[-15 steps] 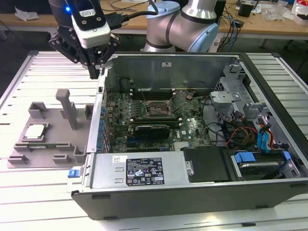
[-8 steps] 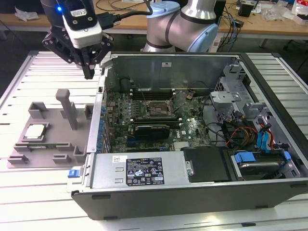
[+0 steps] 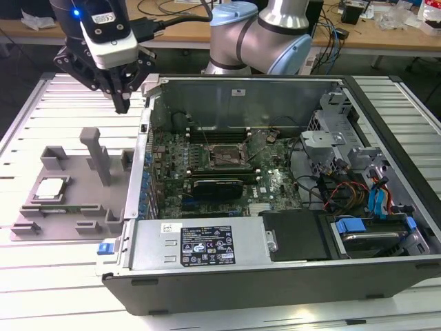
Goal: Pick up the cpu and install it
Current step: 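Reach for the cpu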
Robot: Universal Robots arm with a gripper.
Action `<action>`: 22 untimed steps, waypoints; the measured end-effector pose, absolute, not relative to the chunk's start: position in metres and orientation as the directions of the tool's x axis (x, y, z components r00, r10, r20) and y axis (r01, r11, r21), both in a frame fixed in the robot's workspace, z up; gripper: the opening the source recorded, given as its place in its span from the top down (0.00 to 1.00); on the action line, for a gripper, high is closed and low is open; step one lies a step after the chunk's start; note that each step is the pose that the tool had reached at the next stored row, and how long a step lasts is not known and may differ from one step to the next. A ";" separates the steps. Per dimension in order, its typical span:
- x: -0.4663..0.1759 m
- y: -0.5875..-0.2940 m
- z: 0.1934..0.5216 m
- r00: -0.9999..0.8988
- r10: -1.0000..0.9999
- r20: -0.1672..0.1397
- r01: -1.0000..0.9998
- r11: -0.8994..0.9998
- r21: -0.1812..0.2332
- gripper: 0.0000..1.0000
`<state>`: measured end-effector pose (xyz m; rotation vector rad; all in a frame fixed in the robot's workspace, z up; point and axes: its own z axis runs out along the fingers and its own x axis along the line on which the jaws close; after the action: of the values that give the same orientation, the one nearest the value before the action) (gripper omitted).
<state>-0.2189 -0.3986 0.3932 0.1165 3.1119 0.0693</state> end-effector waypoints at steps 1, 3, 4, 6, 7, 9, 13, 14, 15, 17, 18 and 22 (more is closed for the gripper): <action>-0.220 -0.399 0.393 -0.997 0.075 -0.025 0.074 0.996 0.045 0.89; -0.222 -0.399 0.393 -0.997 0.075 -0.025 0.074 0.996 0.045 0.89; -0.224 -0.399 0.393 -0.997 0.075 -0.025 0.074 0.996 0.045 0.89; -0.226 -0.399 0.393 -0.997 0.075 -0.025 0.074 0.996 0.045 0.89; -0.228 -0.398 0.393 -0.997 0.075 -0.025 0.074 0.996 0.045 0.89; -0.232 -0.398 0.393 -0.997 0.075 -0.025 0.074 0.996 0.045 0.89; -0.239 -0.398 0.393 -0.997 0.075 -0.025 0.074 0.996 0.045 0.89; -0.241 -0.398 0.393 -0.997 0.075 -0.025 0.074 0.996 0.045 0.89; -0.242 -0.398 0.393 -0.997 0.075 -0.025 0.074 0.996 0.045 0.89; -0.245 -0.397 0.393 -0.997 0.075 -0.025 0.074 0.996 0.045 0.89; -0.247 -0.397 0.392 -0.997 0.075 -0.025 0.074 0.996 0.045 0.89; -0.253 -0.397 0.392 -0.997 0.075 -0.026 0.074 0.996 0.045 0.89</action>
<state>-0.2532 -0.3968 0.3922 0.1165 3.1114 0.0692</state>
